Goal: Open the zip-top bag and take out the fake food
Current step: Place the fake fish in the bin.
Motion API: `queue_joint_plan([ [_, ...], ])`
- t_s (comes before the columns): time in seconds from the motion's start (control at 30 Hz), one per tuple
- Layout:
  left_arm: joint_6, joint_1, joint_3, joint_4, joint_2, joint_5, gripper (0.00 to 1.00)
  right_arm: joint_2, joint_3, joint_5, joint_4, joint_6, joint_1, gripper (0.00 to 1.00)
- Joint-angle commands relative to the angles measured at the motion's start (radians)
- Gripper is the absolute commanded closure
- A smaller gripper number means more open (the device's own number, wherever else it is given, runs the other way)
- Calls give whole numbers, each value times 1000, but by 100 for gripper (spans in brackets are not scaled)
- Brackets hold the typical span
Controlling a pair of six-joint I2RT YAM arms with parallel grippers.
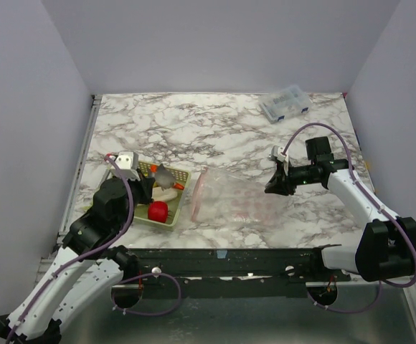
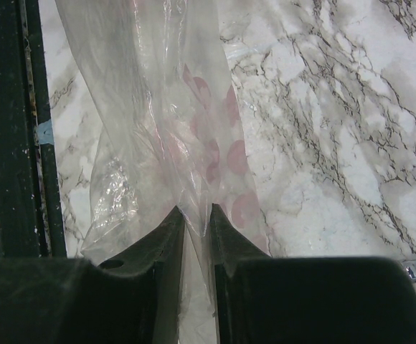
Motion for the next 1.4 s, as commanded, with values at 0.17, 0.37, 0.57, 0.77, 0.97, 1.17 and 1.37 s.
queue_joint_plan([
  [0.17, -42, 157, -18, -33, 67, 240, 100, -2, -6, 6, 4, -7, -5, 79],
  [0.37, -98, 274, -23, -98, 106, 208, 100, -2, -6, 4, 0, -11, -6, 79],
  [0.57, -127, 382, -38, -121, 157, 205, 89, -2, -6, 3, -1, -13, -5, 79],
  [0.77, -157, 461, -85, -79, 206, 197, 81, -1, -5, 4, -4, -16, -6, 79],
  [0.97, -166, 513, -122, -36, 221, 201, 70, 4, -6, 3, -7, -20, -6, 79],
  [1.17, -160, 538, -121, -31, 212, 187, 55, 5, -5, 4, -6, -21, -5, 79],
  [1.37, -160, 542, -119, -44, 168, 144, 40, 7, -5, 6, -7, -21, -6, 79],
])
